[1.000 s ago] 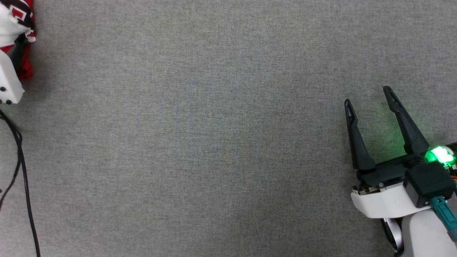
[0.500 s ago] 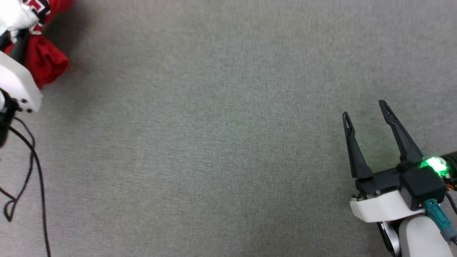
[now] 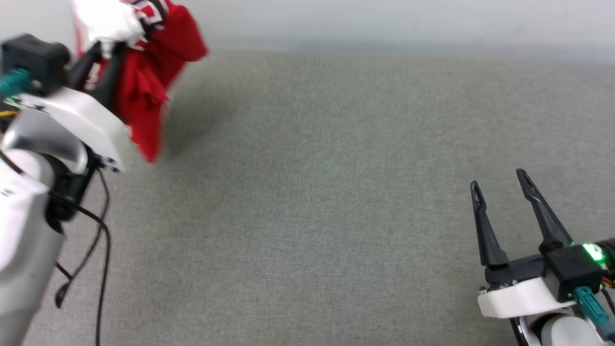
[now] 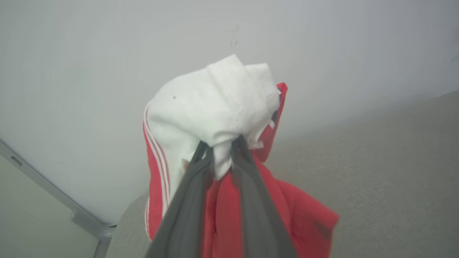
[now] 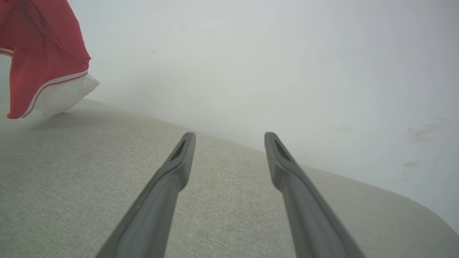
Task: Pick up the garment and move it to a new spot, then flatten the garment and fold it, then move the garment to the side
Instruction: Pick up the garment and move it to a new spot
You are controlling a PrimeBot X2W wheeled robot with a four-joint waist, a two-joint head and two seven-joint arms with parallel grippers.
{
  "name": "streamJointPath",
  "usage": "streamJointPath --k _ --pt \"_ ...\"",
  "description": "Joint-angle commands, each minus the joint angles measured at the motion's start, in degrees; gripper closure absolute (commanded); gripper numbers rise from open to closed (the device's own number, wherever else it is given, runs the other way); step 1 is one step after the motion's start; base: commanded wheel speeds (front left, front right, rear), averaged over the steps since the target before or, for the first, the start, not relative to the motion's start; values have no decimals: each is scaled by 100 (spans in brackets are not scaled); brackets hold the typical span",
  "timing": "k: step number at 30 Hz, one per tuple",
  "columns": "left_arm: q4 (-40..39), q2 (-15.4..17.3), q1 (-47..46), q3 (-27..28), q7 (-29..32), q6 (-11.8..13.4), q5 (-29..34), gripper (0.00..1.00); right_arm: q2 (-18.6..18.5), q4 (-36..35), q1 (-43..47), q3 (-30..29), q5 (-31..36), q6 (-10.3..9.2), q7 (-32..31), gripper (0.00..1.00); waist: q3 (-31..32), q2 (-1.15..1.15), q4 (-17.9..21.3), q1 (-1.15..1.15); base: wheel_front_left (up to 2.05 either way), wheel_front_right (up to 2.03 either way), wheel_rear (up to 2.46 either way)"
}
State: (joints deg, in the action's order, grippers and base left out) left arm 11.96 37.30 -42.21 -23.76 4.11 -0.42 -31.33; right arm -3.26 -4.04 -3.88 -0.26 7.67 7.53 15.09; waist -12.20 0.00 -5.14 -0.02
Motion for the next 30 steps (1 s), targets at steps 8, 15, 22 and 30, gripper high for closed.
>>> streamJointPath --k 8,15,22,30 --pt "-713 -497 244 -430 199 259 130 100 42 -39 260 -190 -44 -7 12 0 507 0 463 2 0 0 0" --pt "-616 -1202 156 -941 13 388 365 100 46 -57 268 -237 -113 -7 12 0 467 0 942 2 0 0 0" --pt "7 -1959 576 -1889 -138 245 670 100 46 -10 265 -383 -293 -7 12 0 395 0 1425 2 0 0 0" --pt "1006 -2442 1026 -2660 -330 6 857 94 45 21 246 -400 -366 -7 12 0 333 0 1637 2 0 0 0"
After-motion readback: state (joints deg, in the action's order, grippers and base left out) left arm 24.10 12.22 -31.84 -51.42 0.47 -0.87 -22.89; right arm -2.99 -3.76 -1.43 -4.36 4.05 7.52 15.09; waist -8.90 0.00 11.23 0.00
